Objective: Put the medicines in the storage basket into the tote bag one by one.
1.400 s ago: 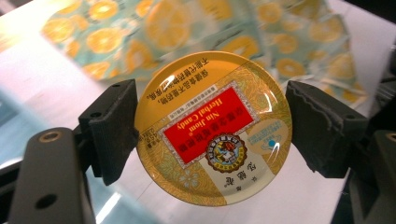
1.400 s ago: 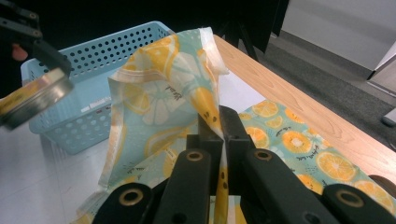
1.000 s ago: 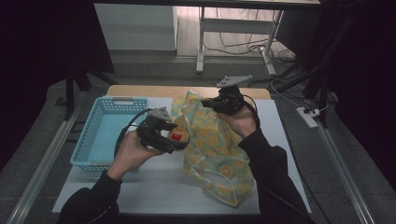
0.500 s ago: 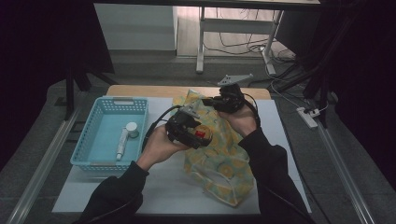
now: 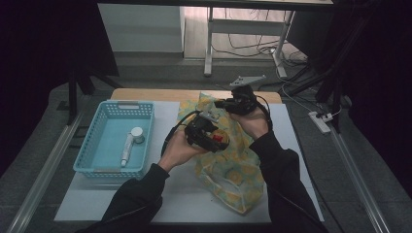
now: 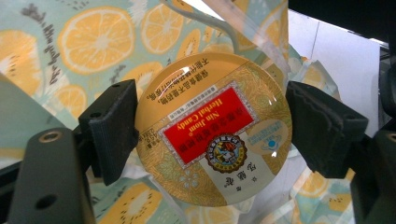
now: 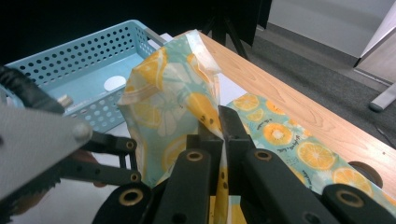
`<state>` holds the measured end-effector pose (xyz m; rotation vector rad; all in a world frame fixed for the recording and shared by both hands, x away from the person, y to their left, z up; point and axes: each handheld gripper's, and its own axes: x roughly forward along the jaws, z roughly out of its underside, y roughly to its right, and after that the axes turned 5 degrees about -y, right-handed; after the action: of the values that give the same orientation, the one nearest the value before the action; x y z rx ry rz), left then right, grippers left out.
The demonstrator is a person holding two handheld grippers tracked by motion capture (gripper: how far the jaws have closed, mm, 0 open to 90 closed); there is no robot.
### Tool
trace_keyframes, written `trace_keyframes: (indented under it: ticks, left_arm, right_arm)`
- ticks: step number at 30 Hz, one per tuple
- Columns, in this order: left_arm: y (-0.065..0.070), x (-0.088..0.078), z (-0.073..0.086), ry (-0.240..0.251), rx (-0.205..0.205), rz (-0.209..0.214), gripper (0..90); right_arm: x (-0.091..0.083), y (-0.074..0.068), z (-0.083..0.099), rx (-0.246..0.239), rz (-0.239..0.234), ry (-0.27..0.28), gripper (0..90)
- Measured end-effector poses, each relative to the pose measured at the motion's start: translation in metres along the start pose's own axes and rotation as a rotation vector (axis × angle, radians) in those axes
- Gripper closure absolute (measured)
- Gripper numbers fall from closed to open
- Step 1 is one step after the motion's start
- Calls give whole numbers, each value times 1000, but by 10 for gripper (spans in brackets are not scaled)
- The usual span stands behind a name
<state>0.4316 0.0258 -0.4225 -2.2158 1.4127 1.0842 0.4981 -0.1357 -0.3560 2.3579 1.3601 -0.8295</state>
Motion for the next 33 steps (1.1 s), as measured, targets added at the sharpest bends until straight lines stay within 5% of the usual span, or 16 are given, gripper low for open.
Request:
trace_keyframes:
  ticks: [11, 33]
  left_arm:
    - [-10, 24, -1, -35, 1, -10, 217]
    - [-37, 80, 3, -68, -38, -97, 217]
  right_arm:
    - [2, 13, 1, 21, 20, 2, 900]
    - [7, 38, 2, 79, 72, -1, 900]
